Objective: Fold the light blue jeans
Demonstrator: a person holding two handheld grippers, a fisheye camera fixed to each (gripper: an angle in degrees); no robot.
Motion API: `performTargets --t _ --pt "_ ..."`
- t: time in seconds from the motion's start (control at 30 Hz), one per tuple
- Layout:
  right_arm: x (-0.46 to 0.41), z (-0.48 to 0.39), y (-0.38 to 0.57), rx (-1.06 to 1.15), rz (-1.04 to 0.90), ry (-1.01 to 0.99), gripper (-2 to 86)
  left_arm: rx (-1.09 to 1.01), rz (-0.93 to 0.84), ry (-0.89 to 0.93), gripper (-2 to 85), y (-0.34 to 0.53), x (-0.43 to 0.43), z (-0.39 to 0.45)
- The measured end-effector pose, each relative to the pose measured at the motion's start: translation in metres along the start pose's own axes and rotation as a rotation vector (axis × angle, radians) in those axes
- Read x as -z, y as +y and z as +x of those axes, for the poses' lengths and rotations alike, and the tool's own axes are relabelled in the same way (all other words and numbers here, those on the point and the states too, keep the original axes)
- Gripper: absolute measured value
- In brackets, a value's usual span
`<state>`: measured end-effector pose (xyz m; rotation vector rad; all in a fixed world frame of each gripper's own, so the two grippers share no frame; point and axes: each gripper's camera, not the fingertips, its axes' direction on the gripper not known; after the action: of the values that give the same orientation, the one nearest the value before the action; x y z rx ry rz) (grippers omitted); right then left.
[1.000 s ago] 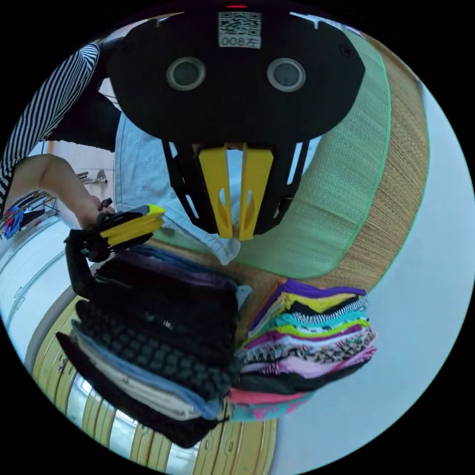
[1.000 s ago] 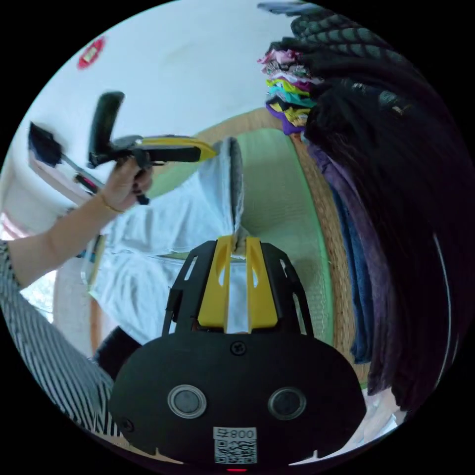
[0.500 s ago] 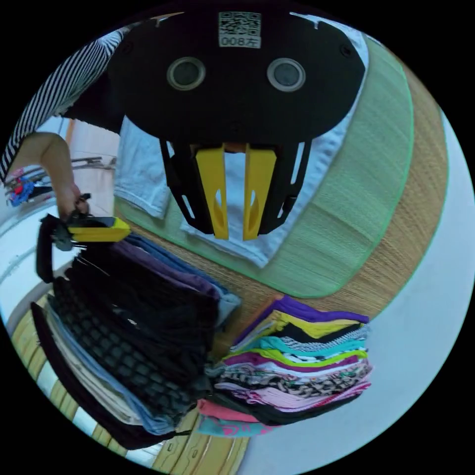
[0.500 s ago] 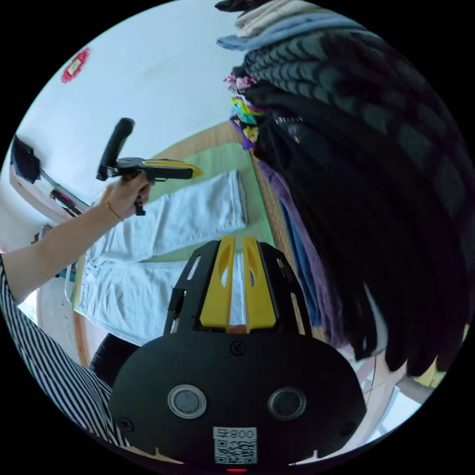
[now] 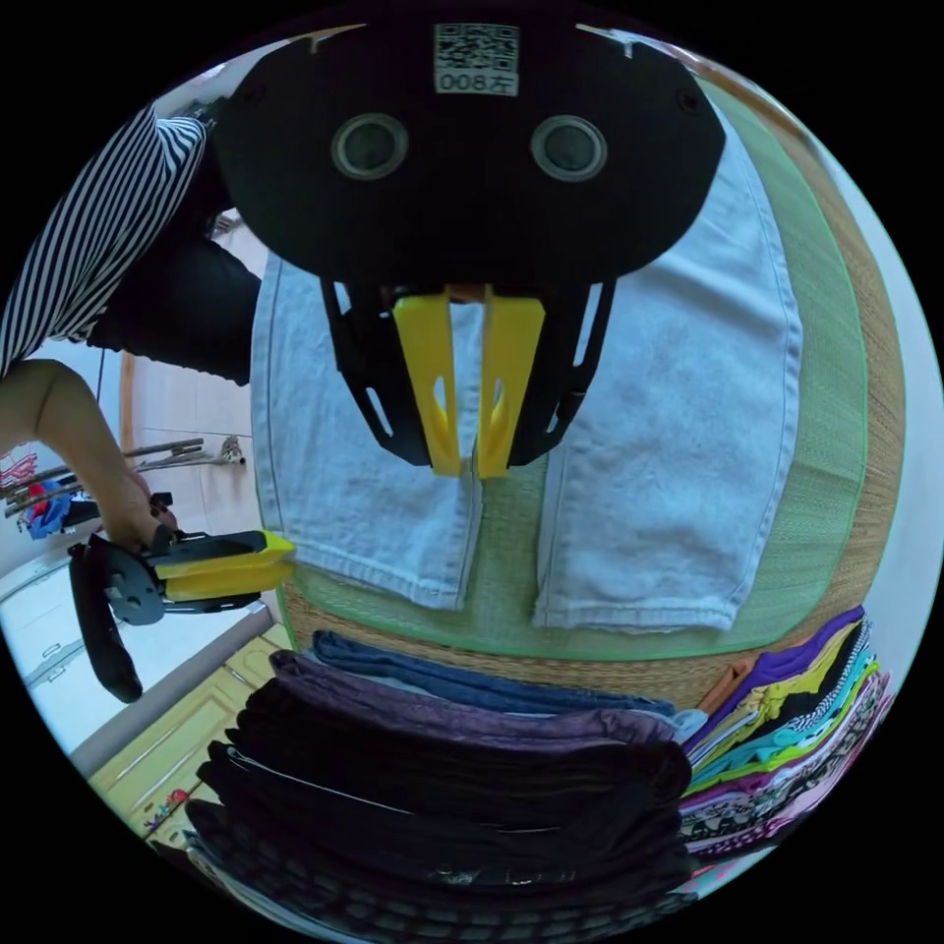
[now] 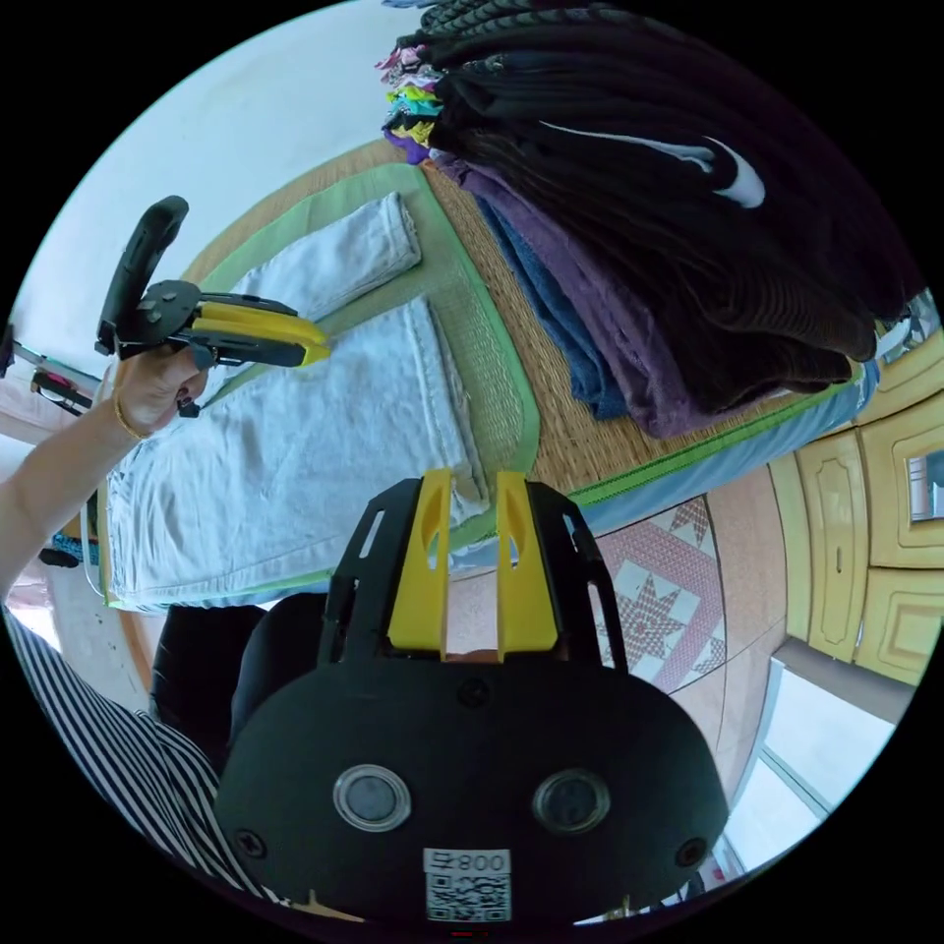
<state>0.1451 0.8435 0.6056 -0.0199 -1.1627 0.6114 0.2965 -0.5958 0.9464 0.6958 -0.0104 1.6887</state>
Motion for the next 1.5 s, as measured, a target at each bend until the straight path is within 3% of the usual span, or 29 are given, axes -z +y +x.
performTargets --t 0.33,0.6,1.03,1.3,1.5 --pt "0.043 -0.005 0.010 0.027 0.128 -0.112 2.8 0.112 0.157 0.023 1.8 -0.027 0.129 0.044" --pt "0.005 -0.007 0.004 -0.033 0.060 -0.131 2.4 0.163 0.036 0.007 2.3 -0.090 0.167 0.074" --pt "-0.016 -0.050 0.012 -0.029 0.046 -0.082 2.5 0.269 0.132 0.065 5.2 -0.165 0.370 0.140" --pt "-0.017 -0.082 0.021 -0.070 0.067 -0.110 1.1 0.489 0.118 0.100 4.6 -0.105 0.523 0.200" --pt "0.001 -0.132 0.034 -0.063 0.112 -0.106 0.1 0.836 0.036 0.067 3.2 -0.015 0.641 0.247"
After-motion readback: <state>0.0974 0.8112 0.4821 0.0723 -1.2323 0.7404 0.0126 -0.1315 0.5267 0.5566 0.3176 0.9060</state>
